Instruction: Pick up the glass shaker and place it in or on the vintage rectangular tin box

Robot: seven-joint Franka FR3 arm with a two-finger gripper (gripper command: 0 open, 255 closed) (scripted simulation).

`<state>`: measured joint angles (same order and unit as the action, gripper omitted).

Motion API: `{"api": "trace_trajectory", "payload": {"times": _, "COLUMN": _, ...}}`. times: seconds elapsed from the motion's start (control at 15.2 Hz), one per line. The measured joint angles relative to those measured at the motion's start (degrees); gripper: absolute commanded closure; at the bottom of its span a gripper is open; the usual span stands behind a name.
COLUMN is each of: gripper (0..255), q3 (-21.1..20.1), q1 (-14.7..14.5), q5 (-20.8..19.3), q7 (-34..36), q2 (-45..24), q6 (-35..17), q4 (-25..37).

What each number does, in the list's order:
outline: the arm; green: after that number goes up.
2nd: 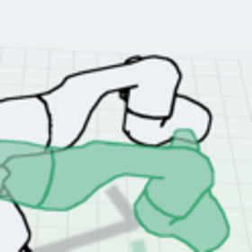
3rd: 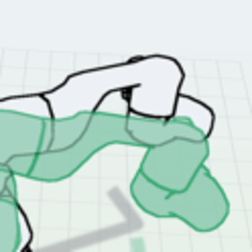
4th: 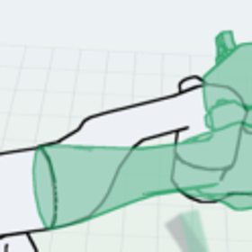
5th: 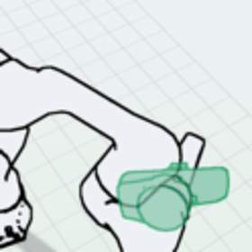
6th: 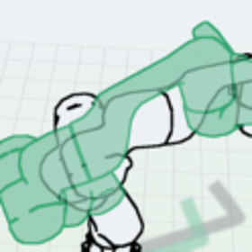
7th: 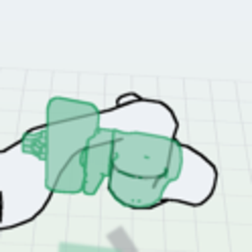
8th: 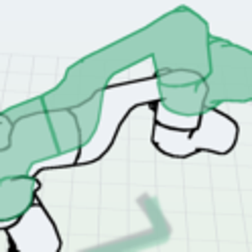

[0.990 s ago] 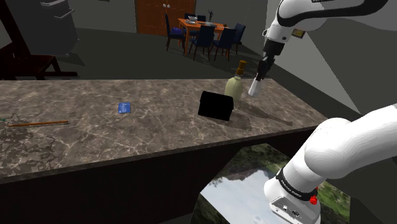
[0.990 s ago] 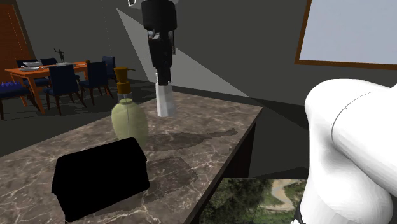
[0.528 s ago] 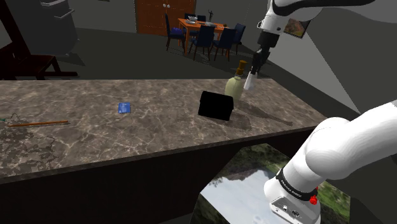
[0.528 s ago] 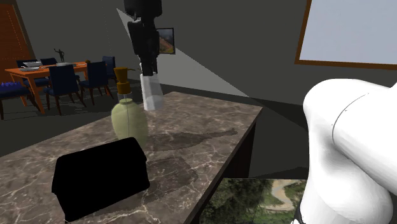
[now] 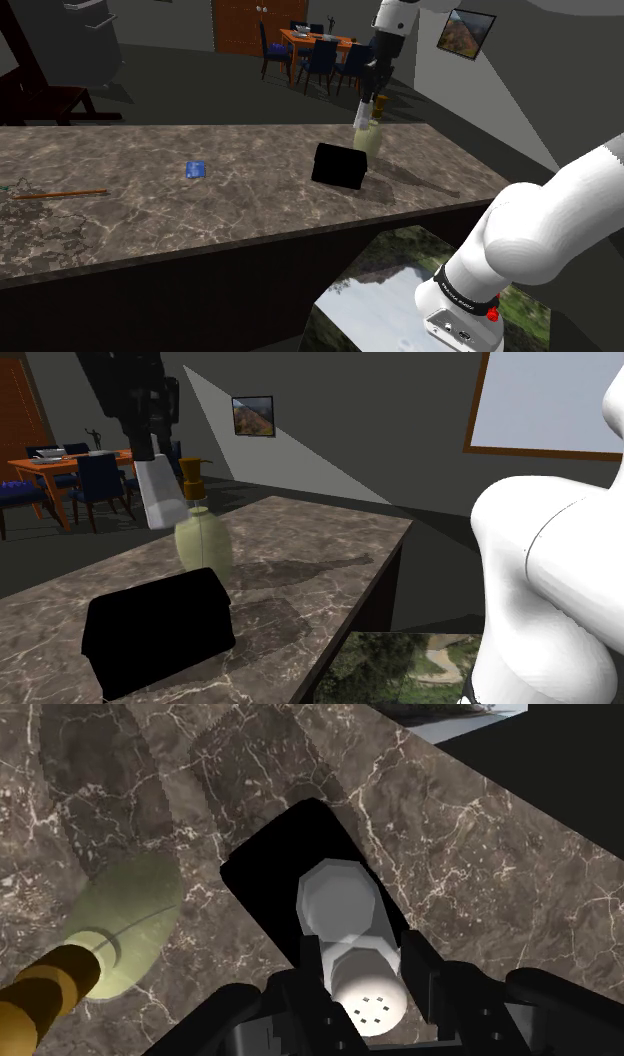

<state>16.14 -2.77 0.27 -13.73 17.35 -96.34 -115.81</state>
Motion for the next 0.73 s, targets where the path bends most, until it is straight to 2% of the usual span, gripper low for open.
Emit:
{"api": "trace_trajectory", "payload": {"times": 0.2, "gripper": 255, "q3": -1.0, "q1": -0.96, "q5": 1.06, "q7": 1.56, "q2": -2.59, "q6": -0.38, "q4": 2.18}}
{"api": "trace_trajectory", "payload": {"times": 0.73, "gripper": 255, "q3": -0.84, "q1": -0.94, "q5": 1.25, "q7": 1.2, "q2": -3.37, "q6": -6.28, "q4": -2.99}}
